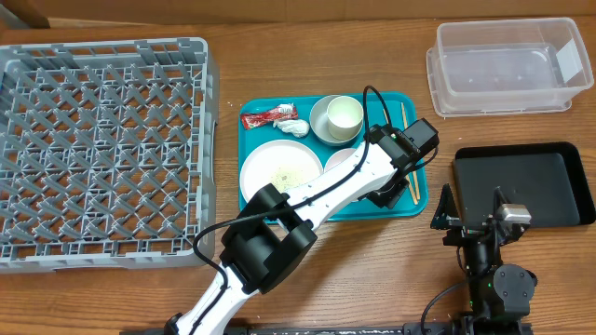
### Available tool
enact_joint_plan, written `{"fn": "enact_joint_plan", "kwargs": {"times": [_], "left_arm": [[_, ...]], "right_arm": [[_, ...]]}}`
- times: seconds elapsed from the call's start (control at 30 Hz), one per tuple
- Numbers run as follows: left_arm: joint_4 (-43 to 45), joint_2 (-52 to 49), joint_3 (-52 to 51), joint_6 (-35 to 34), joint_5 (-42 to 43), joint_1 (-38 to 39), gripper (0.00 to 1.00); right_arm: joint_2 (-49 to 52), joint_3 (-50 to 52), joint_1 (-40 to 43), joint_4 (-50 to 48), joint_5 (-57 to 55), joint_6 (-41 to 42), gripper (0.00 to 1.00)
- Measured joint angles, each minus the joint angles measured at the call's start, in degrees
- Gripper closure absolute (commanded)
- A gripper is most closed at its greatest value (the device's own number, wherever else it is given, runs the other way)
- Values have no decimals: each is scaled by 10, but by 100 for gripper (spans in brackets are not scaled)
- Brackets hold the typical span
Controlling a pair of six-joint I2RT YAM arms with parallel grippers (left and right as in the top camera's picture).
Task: Sort waste into correct bins and load items into the dishwasher
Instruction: 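Lift the pink cup and carry it left over the dish rack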
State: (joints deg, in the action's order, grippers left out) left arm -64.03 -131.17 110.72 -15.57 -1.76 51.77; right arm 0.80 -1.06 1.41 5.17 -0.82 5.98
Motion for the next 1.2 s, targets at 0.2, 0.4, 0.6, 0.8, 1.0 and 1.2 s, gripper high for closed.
{"fn": "enact_joint_plan", "kwargs": {"times": [0.2,0.4,0.6,0.8,1.0,1.2], "left_arm": [[9,0,-15,-7,0,0,83],[9,0,-16,-10,-3,0,96],[-33,0,16,-10,-7,0,96],[-140,-2,147,-12,-2,0,96],[-269,-2,362,-14,2,-19,96],[-324,-1,521,-14,22,-114,96]], "right_arm": [[0,0,0,0,0,0,0],[0,0,0,0,0,0,0],[0,0,0,0,0,0,0],[0,0,0,0,0,0,1],[0,0,0,0,0,0,0],[0,0,0,0,0,0,0]]}}
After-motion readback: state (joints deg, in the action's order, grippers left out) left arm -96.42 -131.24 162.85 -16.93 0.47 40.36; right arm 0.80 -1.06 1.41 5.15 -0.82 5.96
